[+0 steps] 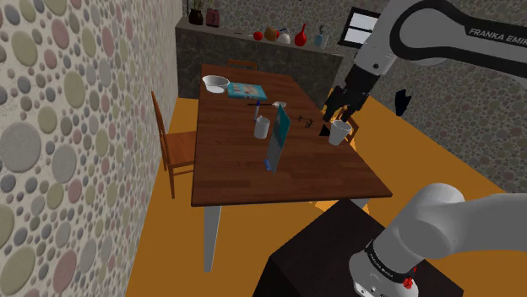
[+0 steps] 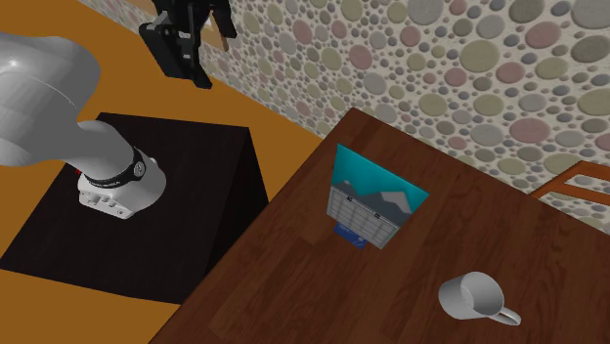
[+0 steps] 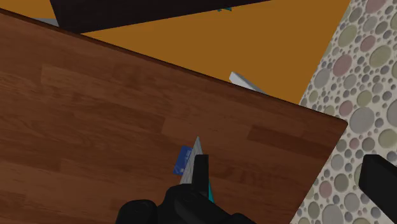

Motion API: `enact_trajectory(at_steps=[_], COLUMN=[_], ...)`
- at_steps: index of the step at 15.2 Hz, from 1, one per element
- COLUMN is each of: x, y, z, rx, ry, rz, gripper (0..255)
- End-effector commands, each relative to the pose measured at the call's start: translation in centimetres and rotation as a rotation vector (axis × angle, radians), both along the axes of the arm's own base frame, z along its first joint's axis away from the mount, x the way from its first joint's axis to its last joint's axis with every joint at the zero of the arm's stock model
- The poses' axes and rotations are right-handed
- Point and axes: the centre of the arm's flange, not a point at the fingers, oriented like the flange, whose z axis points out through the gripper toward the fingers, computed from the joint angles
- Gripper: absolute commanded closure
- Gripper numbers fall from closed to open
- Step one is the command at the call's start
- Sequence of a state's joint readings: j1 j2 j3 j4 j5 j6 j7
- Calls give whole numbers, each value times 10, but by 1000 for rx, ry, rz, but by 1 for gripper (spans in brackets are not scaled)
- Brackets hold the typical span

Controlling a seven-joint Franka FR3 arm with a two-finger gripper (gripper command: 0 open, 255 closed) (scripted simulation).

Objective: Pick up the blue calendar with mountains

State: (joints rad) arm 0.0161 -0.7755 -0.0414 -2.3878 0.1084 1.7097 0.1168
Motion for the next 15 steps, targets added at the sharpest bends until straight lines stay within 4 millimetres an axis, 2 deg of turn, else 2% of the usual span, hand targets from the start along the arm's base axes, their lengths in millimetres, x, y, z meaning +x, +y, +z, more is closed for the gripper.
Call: enact_trajectory(at_steps=[1, 8, 15], x=[0, 84, 168], y=[0, 5, -6], z=[0, -33, -66], rx=[0, -65, -131], ry=[0, 8, 15], rz=[0, -160, -319], gripper=[0, 0, 0])
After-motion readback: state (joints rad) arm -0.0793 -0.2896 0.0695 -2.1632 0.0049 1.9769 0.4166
